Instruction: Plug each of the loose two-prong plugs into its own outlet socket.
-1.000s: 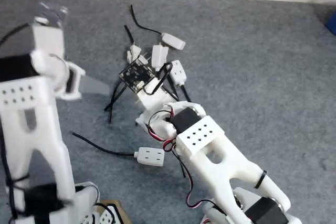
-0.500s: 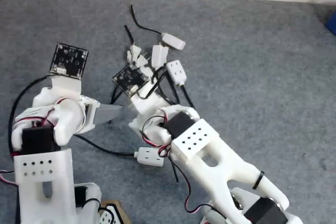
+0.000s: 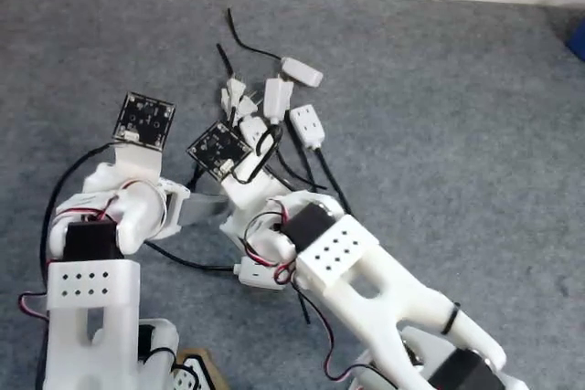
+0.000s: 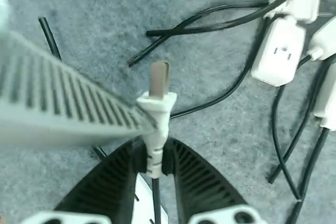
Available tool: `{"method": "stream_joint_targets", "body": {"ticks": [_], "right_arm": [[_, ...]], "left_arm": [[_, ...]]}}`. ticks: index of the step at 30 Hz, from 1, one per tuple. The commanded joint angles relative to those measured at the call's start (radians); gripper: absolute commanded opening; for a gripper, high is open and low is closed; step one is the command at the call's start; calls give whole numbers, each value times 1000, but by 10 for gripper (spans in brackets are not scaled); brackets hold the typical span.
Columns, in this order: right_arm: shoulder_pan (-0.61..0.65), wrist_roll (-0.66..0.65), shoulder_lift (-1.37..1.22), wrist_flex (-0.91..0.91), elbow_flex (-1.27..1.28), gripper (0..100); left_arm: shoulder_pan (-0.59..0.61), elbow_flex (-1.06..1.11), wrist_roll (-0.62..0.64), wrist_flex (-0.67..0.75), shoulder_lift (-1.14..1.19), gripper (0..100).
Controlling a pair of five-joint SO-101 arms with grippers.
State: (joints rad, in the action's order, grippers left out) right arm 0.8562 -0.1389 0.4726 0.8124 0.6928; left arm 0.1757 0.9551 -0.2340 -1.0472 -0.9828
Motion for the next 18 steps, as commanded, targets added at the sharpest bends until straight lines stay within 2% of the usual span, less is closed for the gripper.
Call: {"method": "stream_joint_targets", "body": {"ticks": [1, 10, 15, 18], "right_arm": [[15, 11, 108, 44, -21, 6], [15, 5, 125, 84, -16, 6], [15, 9, 125, 90, -21, 6], [15, 11, 140, 108, -18, 6]], "left_arm": [[-7, 2, 6, 38, -18, 472], [-5, -96, 8, -12, -24, 472], [-5, -54, 6, -11, -18, 472], [-4, -2, 5, 49, -18, 472]]}}
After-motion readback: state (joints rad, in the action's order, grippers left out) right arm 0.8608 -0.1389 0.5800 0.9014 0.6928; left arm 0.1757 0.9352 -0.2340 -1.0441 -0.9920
